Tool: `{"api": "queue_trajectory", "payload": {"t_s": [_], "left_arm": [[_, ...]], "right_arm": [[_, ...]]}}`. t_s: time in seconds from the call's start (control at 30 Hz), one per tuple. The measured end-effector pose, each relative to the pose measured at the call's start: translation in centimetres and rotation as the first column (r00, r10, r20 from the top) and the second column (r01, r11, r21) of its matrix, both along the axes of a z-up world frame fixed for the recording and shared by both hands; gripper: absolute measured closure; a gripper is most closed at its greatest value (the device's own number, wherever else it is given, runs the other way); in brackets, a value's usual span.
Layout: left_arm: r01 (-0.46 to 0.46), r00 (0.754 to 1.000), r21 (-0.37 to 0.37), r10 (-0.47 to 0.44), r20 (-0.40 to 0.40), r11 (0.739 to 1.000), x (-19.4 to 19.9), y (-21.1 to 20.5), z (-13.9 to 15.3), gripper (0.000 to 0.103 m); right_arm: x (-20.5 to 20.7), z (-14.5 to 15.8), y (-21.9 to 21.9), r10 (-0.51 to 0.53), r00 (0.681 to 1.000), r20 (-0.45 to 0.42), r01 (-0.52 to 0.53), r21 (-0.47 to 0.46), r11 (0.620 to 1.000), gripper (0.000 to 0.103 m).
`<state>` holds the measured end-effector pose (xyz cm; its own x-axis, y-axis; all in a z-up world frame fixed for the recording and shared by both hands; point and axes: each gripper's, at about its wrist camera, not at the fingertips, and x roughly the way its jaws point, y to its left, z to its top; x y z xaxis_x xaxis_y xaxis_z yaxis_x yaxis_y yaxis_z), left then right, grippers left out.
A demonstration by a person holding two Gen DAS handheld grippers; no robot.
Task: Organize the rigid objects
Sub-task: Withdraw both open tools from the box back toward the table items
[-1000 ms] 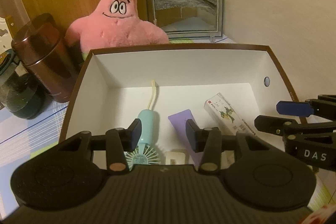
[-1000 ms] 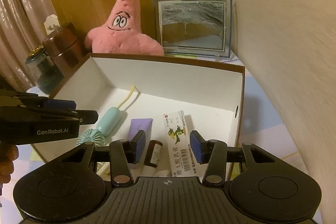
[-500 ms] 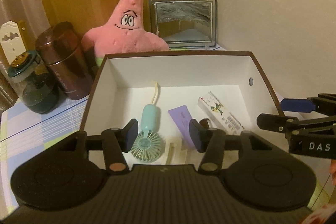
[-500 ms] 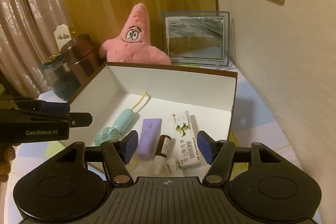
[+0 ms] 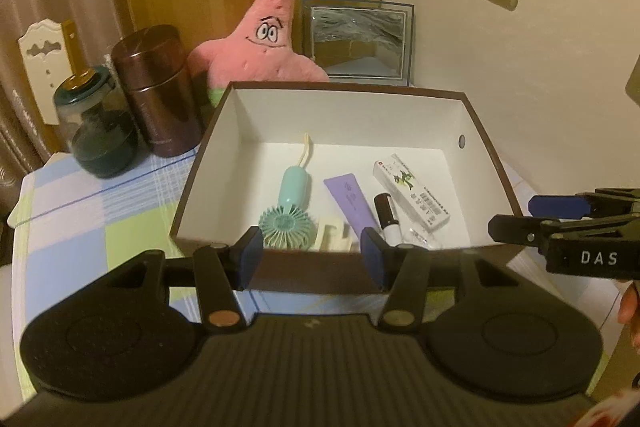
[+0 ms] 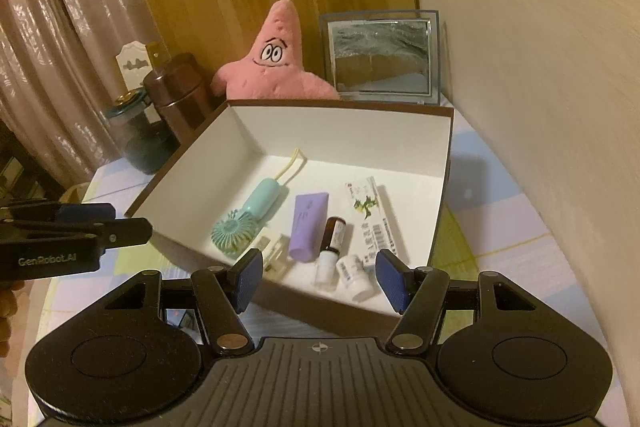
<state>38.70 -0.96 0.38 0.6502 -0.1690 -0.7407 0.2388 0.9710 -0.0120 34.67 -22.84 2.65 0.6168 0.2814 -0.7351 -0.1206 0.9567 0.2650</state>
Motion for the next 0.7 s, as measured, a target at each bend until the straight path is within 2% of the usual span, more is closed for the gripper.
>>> {"api": "queue_trajectory", "payload": {"t_s": [0.3, 0.7], "left_arm": [[-0.061, 0.998, -0.001, 0.061, -0.013, 0.998, -4.1, 2.3, -0.6, 0.052], [-0.143, 0.988, 0.021, 0.144, -0.059, 0.989, -9.1, 5.6, -2.5, 0.052]], "right_arm": [[-2.7, -0.1, 1.5, 0.046, 0.999, -0.013, -0.046, 0.012, 0.999, 0.04], [-6.2, -2.3, 4.2, 0.128, 0.989, -0.078, -0.126, 0.026, 0.992, 0.04]]}}
